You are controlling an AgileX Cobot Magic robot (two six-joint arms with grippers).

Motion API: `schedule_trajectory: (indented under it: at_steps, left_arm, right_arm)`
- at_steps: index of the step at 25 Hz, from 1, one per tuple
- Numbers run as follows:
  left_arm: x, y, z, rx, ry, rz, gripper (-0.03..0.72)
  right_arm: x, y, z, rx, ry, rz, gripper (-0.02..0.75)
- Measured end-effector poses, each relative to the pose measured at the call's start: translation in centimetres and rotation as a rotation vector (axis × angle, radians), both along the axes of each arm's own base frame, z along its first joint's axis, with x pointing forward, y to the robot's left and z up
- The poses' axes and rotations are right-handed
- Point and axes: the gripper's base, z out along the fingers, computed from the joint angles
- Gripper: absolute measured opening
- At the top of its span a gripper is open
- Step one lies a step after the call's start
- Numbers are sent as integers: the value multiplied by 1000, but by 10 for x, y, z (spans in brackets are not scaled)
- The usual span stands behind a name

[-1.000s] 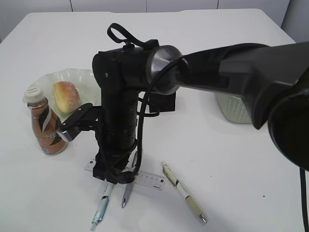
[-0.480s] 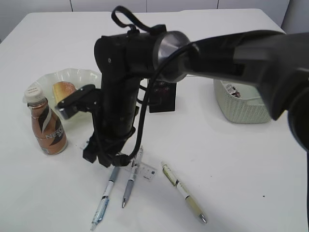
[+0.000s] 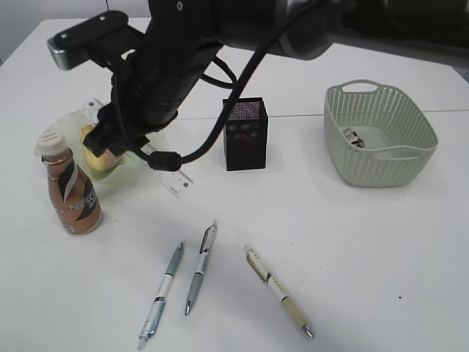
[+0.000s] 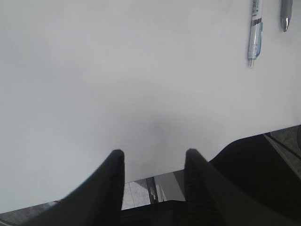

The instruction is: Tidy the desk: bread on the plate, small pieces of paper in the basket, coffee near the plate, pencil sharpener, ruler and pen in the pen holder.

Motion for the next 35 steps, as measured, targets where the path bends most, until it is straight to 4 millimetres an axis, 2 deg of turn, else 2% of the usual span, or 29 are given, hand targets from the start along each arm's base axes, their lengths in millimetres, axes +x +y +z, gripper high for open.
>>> schedule_trajectory:
  at_steps: [5,10,16,22,24,28,35]
  left_arm:
    - [0,0,0,2,0,0,307]
    - [1,3,0,30,-8,-2,307]
    - [1,4,0,41,-11,-2,307]
    - [2,6,0,65,-18,-4,307]
    - [2,6,0,66,-19,-4,307]
    - [2,6,0,69,-18,-5,307]
    - [2,6,0,67,-26,-5,307]
  right_arm:
    - [10,-2,18,86,-123,-38,307]
    - [22,-12,21,152,-164,-111,307]
    - [30,-45,18,253,-265,-231,307]
    - [12,-74,26,433,-511,-279,307]
    - [10,-84,19,492,-591,-307,307]
    - [15,-104,7,554,-621,-413,307]
    - [29,-119,6,582,-767,-482,307]
